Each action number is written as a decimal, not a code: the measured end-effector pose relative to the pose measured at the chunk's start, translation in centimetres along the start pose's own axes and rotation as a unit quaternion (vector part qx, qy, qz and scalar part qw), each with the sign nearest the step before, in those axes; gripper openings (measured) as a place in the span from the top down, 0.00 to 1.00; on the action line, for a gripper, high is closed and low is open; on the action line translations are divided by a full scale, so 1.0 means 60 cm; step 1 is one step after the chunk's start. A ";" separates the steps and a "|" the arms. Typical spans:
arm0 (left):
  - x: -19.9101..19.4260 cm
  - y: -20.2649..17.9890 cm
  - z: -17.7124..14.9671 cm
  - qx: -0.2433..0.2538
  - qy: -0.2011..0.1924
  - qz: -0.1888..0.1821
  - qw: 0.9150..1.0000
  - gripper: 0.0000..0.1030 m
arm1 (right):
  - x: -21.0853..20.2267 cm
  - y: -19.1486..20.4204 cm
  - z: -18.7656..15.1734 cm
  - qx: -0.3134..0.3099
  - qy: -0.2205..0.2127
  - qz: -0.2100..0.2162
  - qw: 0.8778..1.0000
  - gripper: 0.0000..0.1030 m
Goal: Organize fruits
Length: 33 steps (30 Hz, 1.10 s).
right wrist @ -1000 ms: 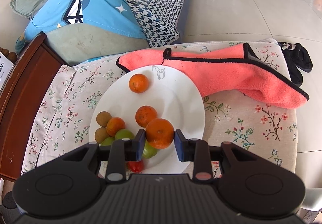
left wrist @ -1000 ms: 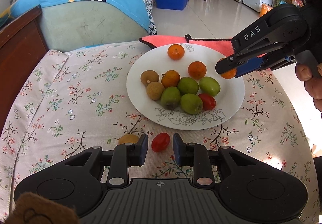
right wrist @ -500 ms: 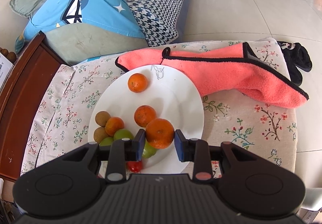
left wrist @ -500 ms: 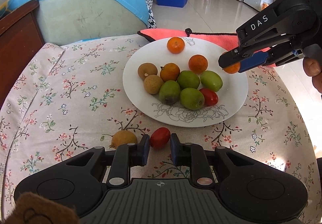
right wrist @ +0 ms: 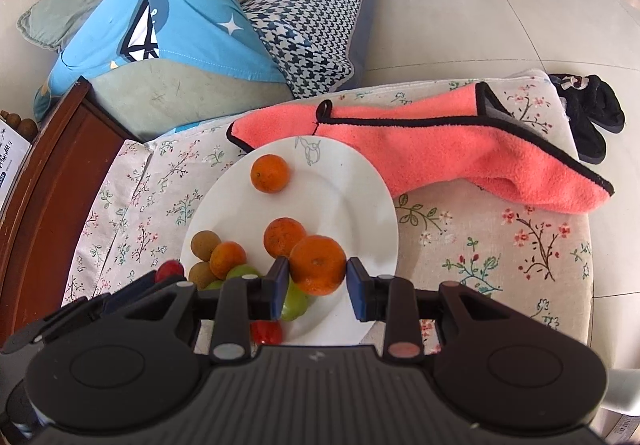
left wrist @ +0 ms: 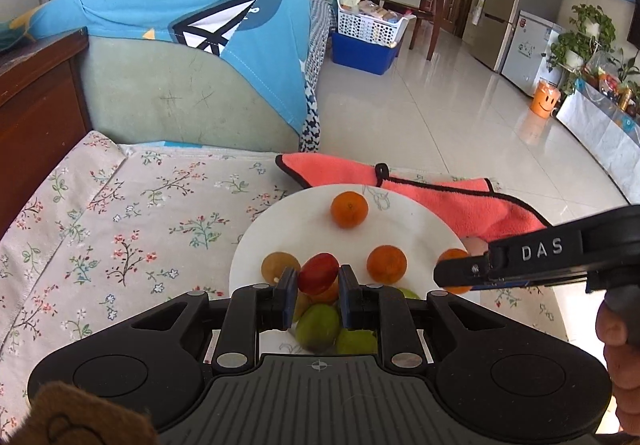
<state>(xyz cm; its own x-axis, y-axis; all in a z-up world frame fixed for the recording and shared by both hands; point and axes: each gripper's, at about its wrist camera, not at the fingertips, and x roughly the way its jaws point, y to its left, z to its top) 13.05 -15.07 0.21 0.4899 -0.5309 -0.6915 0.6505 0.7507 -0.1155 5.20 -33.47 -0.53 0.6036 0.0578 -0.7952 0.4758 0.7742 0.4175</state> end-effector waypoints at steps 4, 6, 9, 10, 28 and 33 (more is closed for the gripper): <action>0.027 0.000 0.012 -0.019 0.001 0.010 1.000 0.81 | 0.003 -0.006 0.001 0.007 0.002 0.003 1.000 0.69; 0.036 -0.001 0.016 -0.024 0.000 0.011 1.000 0.81 | 0.007 -0.009 0.000 0.013 0.007 0.004 1.000 0.69; 0.046 -0.002 0.022 -0.036 -0.002 0.011 0.999 0.81 | 0.013 -0.009 -0.003 0.017 0.016 0.007 1.000 0.69; 0.048 -0.002 0.023 -0.039 -0.002 0.009 0.999 0.81 | 0.014 -0.008 -0.004 0.017 0.017 0.007 1.000 0.69; -0.041 0.009 0.033 -0.044 -0.009 0.064 0.997 0.54 | -0.031 0.015 0.002 -0.004 -0.018 0.038 0.999 0.65; -0.078 0.035 0.017 -0.049 -0.001 0.092 0.995 0.50 | -0.051 0.030 -0.017 -0.022 -0.015 0.055 0.998 0.64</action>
<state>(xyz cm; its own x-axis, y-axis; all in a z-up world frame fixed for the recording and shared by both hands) 12.70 -11.40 3.93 0.5973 -0.3816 -0.7054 0.4902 0.8699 -0.0555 3.54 -31.64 2.22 0.6705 0.1251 -0.7313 0.3774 0.7911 0.4813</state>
